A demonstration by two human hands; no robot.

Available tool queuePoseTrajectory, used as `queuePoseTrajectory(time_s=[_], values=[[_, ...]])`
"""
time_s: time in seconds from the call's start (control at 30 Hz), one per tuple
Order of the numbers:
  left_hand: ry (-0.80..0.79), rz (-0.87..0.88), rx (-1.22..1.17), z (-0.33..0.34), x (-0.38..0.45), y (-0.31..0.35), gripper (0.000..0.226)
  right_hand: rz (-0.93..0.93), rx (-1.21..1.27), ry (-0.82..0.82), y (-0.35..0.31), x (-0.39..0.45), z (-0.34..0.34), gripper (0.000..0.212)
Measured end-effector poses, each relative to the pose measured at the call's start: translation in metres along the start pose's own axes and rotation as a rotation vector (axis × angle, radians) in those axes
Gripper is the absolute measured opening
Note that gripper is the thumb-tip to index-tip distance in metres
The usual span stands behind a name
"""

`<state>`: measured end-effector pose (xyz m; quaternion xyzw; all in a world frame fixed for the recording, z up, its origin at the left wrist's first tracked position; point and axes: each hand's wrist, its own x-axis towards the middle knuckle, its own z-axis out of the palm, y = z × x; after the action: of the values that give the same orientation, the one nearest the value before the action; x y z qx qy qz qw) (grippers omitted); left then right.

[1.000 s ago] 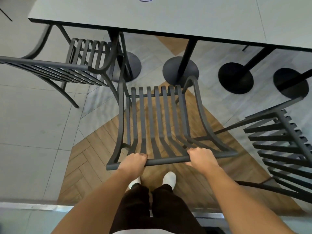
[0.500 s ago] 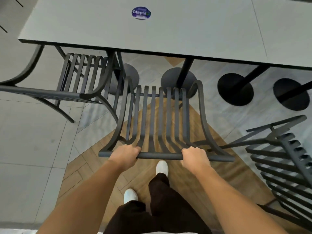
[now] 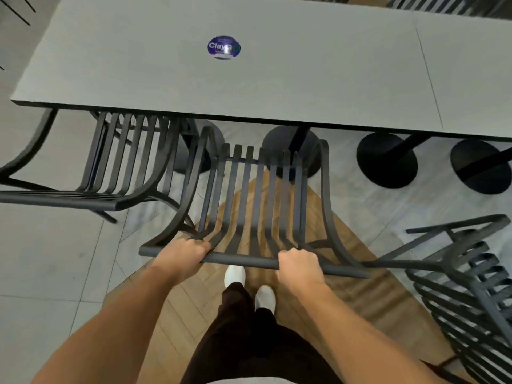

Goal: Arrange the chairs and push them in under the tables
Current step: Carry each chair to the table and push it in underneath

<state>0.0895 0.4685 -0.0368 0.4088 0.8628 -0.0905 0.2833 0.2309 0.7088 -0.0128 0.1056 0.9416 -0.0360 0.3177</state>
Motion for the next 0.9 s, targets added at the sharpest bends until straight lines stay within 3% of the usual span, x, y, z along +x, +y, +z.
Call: queuePoseTrajectory(time_s=[0.33, 0.67, 0.9], values=[[0.058, -0.022, -0.124, -0.013, -0.013, -0.026, 0.037, -0.059, -0.052, 0.058, -0.021, 0.012, -0.036, 0.016], [0.030, 0.035, -0.041, -0.024, 0.038, -0.033, 0.028, -0.028, -0.021, 0.066, 0.007, 0.046, -0.041, 0.022], [0.038, 0.037, -0.126, -0.033, 0.070, -0.021, 0.027, -0.005, -0.010, 0.106, 0.035, 0.074, -0.047, 0.021]])
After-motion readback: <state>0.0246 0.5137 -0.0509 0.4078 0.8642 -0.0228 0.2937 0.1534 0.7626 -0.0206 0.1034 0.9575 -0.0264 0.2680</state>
